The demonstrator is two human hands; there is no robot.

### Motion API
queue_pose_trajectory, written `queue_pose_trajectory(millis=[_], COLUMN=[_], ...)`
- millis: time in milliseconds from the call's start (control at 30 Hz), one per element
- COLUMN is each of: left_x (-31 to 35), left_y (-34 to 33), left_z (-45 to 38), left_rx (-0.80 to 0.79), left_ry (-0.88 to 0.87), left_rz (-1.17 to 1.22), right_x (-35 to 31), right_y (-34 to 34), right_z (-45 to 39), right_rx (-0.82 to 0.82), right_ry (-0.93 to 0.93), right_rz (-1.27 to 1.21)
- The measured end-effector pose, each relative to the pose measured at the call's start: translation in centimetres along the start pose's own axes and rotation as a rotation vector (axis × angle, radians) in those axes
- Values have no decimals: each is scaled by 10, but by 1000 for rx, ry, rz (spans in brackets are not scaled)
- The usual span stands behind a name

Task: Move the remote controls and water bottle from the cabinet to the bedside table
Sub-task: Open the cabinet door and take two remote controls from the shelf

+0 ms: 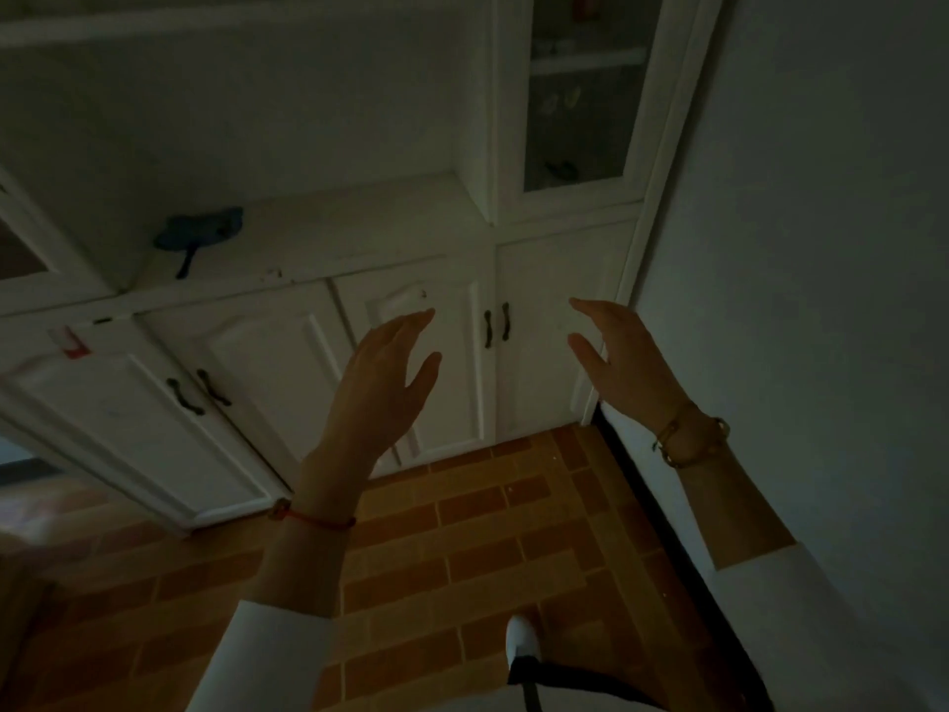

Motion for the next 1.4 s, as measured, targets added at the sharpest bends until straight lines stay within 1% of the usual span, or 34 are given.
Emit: queue_pose_trajectory(millis=[133, 267, 433, 567, 733, 933, 1000, 1133, 1267, 1400], left_x=[-11, -27, -50, -71, -91, -96, -92, -75, -52, -35], left_y=[-26, -47, -73, -99, -120, -131, -132, -132, -133, -137], left_z=[-69, -117, -163, -208, -278, -371, -404, -463, -506, -531], left_rx=[55, 81, 88, 89, 115, 175, 211, 280, 337, 363], left_ry=[19, 58, 88, 61, 2, -98, -151, -250, -318, -354], left_rz=[9, 10, 29, 47, 83, 151, 182, 269, 329, 386], right_x=[19, 31, 45, 55, 56, 41, 33, 14, -3, -20], right_y=[-18, -41, -71, -96, -116, -114, -105, -80, -50, -28], right_z=[-80, -142, -196, -237, -297, -380, -408, -460, -505, -537], right_rx=[11, 10, 19, 35, 109, 258, 340, 517, 617, 707], right_ry=[59, 91, 103, 103, 90, 121, 134, 233, 273, 338], right_rz=[-4, -24, -32, -46, -51, -110, -99, -79, -78, -63])
Point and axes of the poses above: each hand's wrist, its own z-axis away from the middle knuckle, its own y-axis out of the back of the hand, x = y × z, the point moved 1 cm from there along -z, towards the middle knuckle, and after that the axes turned 14 degrees about x, right-handed, at the moved point
